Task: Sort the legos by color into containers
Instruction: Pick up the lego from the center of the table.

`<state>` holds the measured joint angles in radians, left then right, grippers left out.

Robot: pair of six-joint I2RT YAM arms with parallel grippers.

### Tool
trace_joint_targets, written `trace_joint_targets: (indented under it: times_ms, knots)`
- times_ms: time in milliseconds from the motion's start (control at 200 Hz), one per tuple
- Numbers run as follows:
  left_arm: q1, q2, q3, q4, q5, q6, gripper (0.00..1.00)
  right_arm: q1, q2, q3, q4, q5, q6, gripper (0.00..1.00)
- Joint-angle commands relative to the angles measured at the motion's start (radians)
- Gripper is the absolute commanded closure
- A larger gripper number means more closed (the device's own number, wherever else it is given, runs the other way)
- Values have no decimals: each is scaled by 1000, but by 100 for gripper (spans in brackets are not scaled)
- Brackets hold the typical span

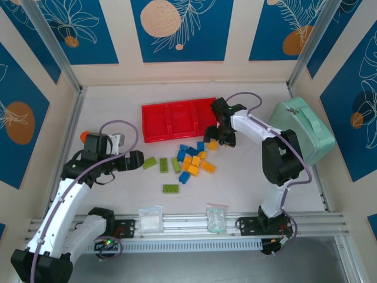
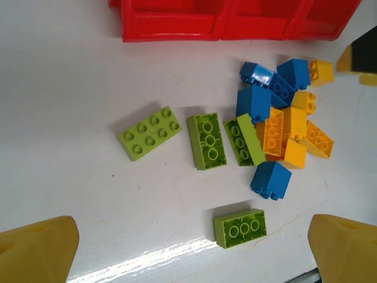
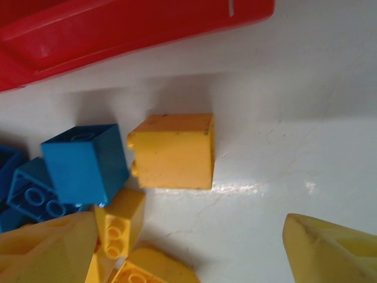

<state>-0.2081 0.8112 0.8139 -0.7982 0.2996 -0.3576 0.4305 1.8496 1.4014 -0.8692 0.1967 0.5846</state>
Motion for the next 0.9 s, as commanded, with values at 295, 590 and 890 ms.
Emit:
trace_joint_targets:
  times_ms: [295, 590, 890]
  knots:
    - [-6, -50, -30, 44, 49, 41, 1, 17, 102, 91, -15, 52, -2, 21]
    - [-5, -64, -35, 48, 51, 42, 1, 19, 145, 87, 4, 64, -14, 25]
    - [-6, -64, -35, 49, 57, 46, 1, 16, 210, 91, 28, 46, -22, 29]
